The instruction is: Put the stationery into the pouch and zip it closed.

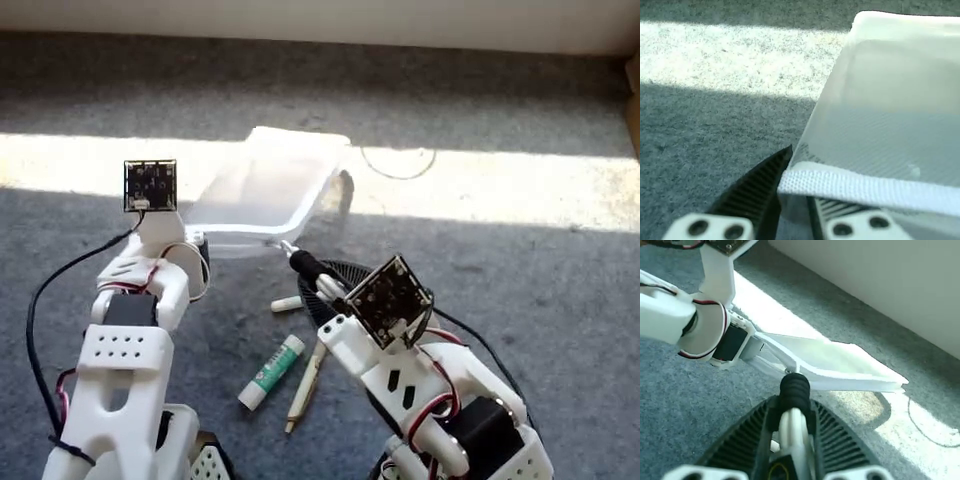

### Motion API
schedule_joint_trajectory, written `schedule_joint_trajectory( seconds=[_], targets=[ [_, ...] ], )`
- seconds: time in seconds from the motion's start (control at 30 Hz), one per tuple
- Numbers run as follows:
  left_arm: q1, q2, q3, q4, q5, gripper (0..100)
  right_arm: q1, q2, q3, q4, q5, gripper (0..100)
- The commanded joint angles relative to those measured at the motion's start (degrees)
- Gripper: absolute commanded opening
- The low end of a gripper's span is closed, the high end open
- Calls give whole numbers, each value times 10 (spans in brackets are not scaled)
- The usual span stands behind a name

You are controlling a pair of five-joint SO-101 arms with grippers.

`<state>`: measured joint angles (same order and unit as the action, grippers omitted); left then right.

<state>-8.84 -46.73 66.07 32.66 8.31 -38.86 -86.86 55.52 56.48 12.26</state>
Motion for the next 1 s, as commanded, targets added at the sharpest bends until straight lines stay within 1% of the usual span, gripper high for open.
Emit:
schedule_joint_trajectory(
  seconds=[0.0,0.13,0.2,0.3,0.4,0.47,0.63,0.73,0.9,0.97],
  targets=[
    [10,-12,-6,-11,-17,7,-3,-33,-36,1,7,5],
    [10,-12,-7,-11,-17,7,-1,-23,-35,1,7,9],
    [10,-12,-9,-8,-17,7,18,-20,-35,1,4,19],
    [10,-12,-12,9,-17,7,62,-20,-35,1,2,107],
    [6,-12,-25,29,-30,7,104,-22,-18,0,-32,212],
    [-1,-12,-35,46,-35,7,117,-21,-1,-2,-41,250],
    [-5,-12,-38,54,-36,7,120,-20,36,-4,-41,253],
    [-17,-12,-38,54,-36,7,130,-20,56,-28,-41,253],
    [-25,-12,-43,54,-37,7,181,-20,143,-128,-45,253],
    [-25,-12,-61,70,-38,7,192,-20,176,-164,-45,253]
  ],
)
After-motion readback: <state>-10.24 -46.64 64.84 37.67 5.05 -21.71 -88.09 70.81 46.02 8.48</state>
